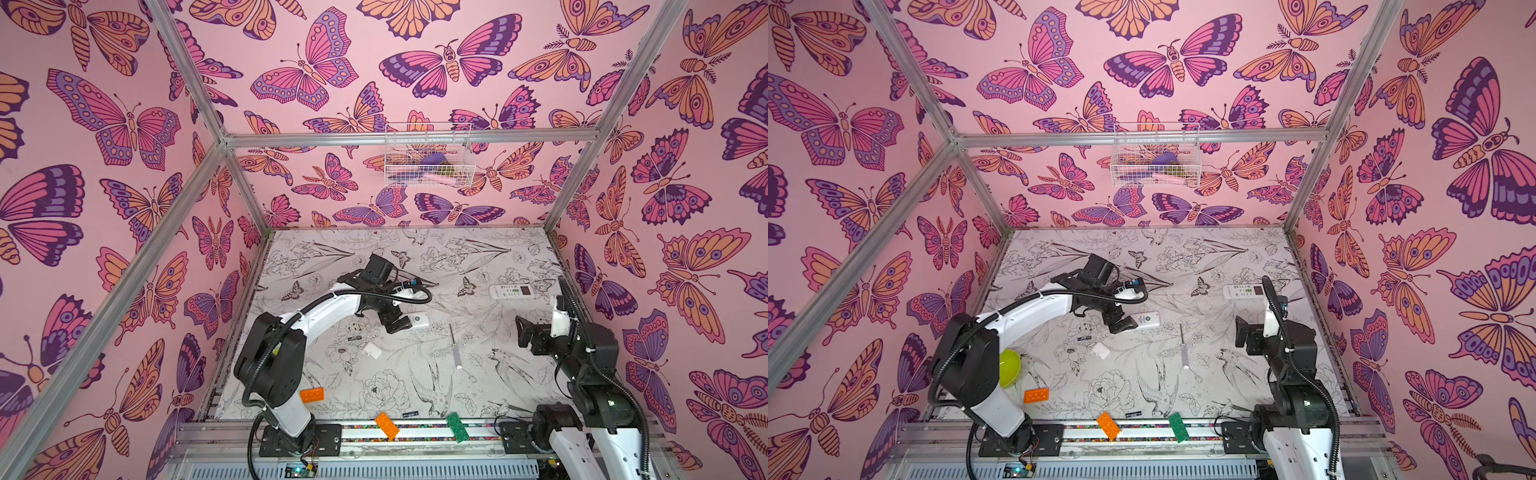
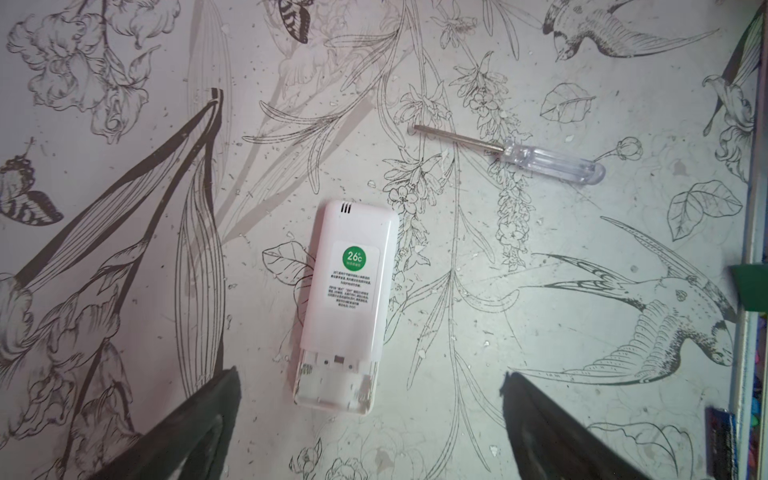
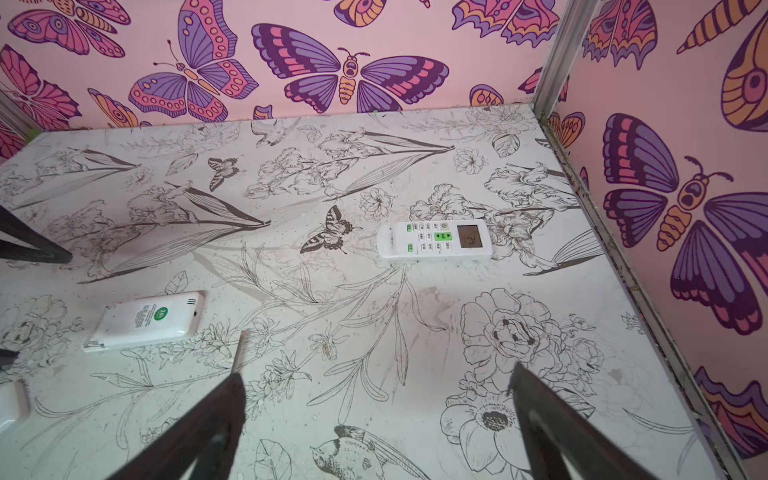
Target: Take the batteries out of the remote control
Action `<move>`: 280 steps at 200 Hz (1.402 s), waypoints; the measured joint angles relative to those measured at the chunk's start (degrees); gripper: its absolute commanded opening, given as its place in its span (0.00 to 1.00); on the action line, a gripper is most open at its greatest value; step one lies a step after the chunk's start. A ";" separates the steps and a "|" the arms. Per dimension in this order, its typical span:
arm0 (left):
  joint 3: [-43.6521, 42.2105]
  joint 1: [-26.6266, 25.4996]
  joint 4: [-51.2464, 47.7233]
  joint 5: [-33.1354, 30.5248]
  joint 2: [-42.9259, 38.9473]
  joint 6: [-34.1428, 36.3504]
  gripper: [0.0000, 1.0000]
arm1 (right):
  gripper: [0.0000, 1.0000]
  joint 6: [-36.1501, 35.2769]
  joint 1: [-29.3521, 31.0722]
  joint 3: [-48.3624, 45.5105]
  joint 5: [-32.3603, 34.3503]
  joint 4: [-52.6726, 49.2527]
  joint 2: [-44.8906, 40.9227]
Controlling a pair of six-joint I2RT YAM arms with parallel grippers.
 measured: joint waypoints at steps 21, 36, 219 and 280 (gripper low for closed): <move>2.21 -1.29 -0.22 -1.62 3.56 0.07 1.00 | 0.99 -0.46 0.00 -0.28 0.33 0.07 -0.74; 4.02 -2.03 -0.22 -2.97 6.12 0.35 1.00 | 0.99 -0.44 0.00 -0.79 0.46 0.24 -1.40; 10.49 -3.06 -3.91 -10.14 18.40 1.33 0.67 | 0.99 1.51 1.53 -3.02 2.62 1.79 -4.55; 10.56 -3.48 -4.09 -11.41 18.40 0.39 0.46 | 0.99 2.38 1.53 -3.23 3.04 2.47 -5.09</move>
